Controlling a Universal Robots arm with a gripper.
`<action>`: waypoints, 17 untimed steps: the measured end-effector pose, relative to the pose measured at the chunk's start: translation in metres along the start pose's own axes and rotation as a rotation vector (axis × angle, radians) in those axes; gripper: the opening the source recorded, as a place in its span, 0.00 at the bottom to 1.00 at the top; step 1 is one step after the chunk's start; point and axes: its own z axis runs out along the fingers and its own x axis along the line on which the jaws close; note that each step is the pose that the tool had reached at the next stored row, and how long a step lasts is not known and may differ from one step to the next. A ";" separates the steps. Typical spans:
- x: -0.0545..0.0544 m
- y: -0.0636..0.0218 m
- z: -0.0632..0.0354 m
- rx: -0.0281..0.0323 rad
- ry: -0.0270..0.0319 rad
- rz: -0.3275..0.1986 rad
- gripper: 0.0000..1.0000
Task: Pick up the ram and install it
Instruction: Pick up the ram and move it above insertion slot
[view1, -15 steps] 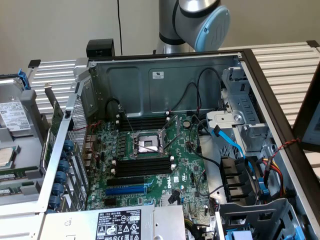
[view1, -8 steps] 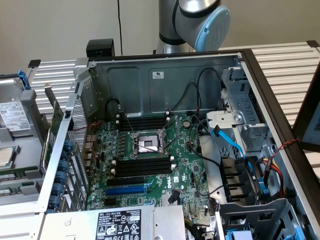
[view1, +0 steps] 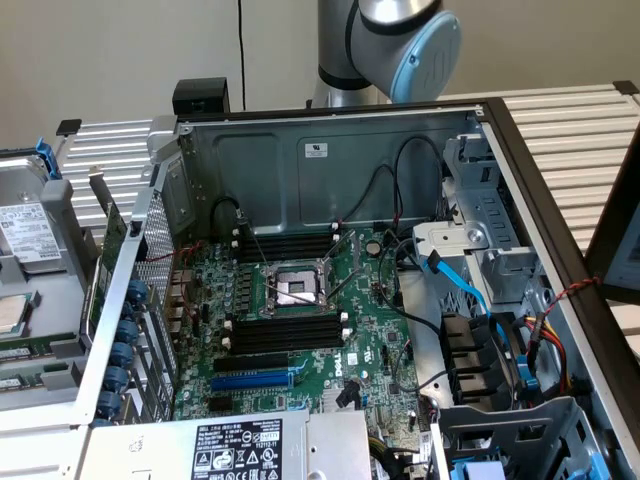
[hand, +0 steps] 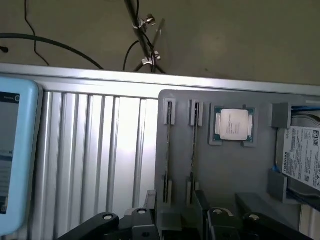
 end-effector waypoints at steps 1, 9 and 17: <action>0.000 0.0000 0.0018 -0.0003 0.0001 0.008 0.42; -0.005 0.0054 0.0158 -0.0011 0.0004 0.032 0.42; -0.006 0.0084 0.0270 -0.0014 0.0003 0.032 0.42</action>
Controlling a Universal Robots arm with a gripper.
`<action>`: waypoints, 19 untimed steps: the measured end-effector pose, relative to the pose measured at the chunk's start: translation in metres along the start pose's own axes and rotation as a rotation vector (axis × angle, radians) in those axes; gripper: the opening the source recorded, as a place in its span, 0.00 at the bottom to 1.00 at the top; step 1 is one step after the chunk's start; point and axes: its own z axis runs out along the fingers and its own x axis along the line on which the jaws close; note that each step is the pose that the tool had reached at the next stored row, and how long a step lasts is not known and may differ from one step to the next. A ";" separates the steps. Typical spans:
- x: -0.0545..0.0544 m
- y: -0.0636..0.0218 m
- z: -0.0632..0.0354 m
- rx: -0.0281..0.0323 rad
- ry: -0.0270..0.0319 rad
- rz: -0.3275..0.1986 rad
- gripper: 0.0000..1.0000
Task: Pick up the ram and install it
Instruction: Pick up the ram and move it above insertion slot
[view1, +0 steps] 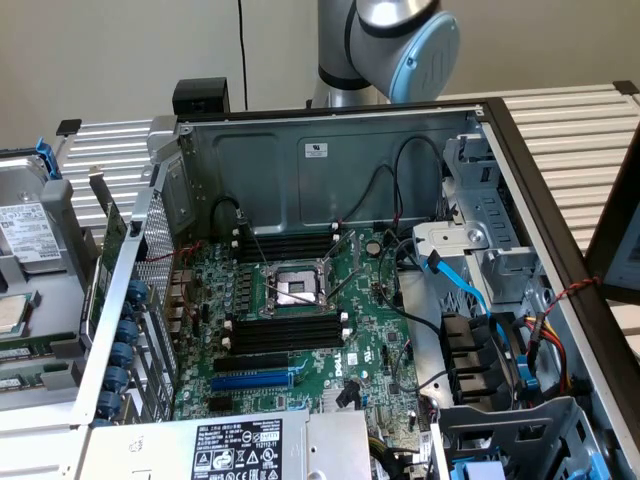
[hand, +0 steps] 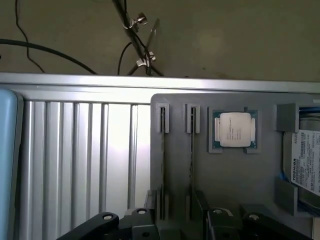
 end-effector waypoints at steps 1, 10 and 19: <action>0.000 0.0000 0.0018 0.0000 0.0000 0.000 0.42; 0.006 0.0003 0.0182 -0.0001 0.0000 0.000 0.42; 0.008 -0.0047 0.0348 0.0000 -0.0001 0.000 0.42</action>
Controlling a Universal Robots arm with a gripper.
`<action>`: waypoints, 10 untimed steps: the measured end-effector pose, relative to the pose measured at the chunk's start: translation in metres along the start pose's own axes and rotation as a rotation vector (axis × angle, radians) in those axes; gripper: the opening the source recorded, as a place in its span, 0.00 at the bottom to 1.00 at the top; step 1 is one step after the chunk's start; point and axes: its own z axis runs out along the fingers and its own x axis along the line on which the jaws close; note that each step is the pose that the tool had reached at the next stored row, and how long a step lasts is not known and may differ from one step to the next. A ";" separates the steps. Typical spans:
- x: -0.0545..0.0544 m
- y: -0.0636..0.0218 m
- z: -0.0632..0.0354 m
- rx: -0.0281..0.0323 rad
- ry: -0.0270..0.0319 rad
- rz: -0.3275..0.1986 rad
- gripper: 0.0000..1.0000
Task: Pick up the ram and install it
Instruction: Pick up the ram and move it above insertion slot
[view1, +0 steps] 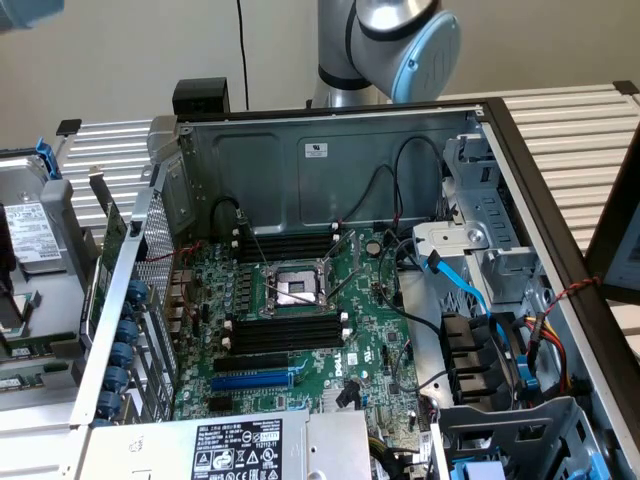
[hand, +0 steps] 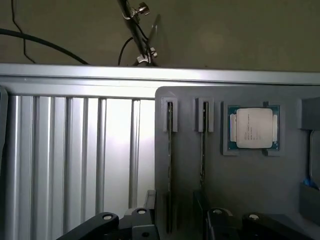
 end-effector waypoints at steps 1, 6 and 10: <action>0.000 -0.0003 0.0019 0.0001 -0.0001 0.000 0.42; 0.000 -0.0004 0.0110 0.0000 -0.0002 0.000 0.42; 0.000 -0.0004 0.0183 0.0001 -0.0001 0.000 0.42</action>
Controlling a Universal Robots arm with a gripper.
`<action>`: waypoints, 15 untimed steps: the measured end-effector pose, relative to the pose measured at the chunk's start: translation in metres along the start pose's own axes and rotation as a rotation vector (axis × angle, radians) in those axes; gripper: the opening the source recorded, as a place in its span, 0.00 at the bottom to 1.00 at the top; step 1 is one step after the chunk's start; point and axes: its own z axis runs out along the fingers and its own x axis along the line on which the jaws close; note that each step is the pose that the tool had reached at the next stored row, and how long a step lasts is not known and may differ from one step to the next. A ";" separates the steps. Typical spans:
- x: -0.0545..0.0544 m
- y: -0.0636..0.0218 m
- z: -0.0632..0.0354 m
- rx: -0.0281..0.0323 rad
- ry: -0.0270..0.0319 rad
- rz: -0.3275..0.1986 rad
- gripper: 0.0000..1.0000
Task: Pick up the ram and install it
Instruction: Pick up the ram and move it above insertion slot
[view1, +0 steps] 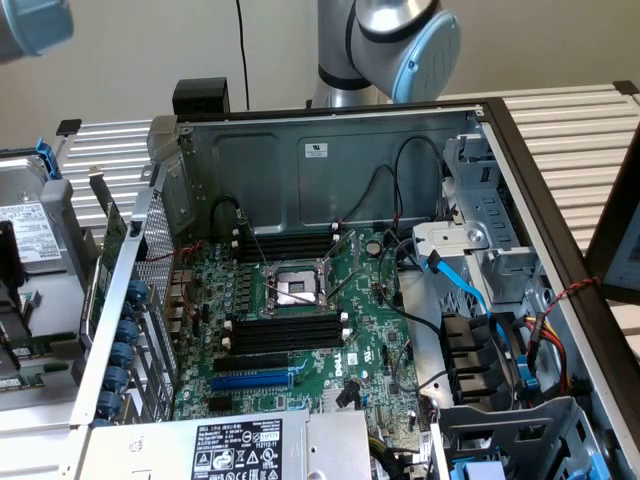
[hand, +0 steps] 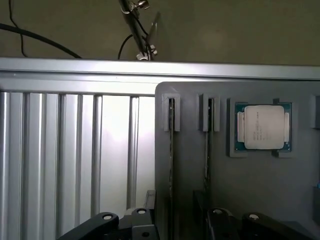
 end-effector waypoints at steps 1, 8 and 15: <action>0.000 0.0000 0.0017 0.0000 0.0000 0.000 0.42; 0.000 0.0001 0.0145 -0.0001 0.0000 0.000 0.42; -0.001 0.0003 0.0263 -0.0001 0.0000 0.001 0.40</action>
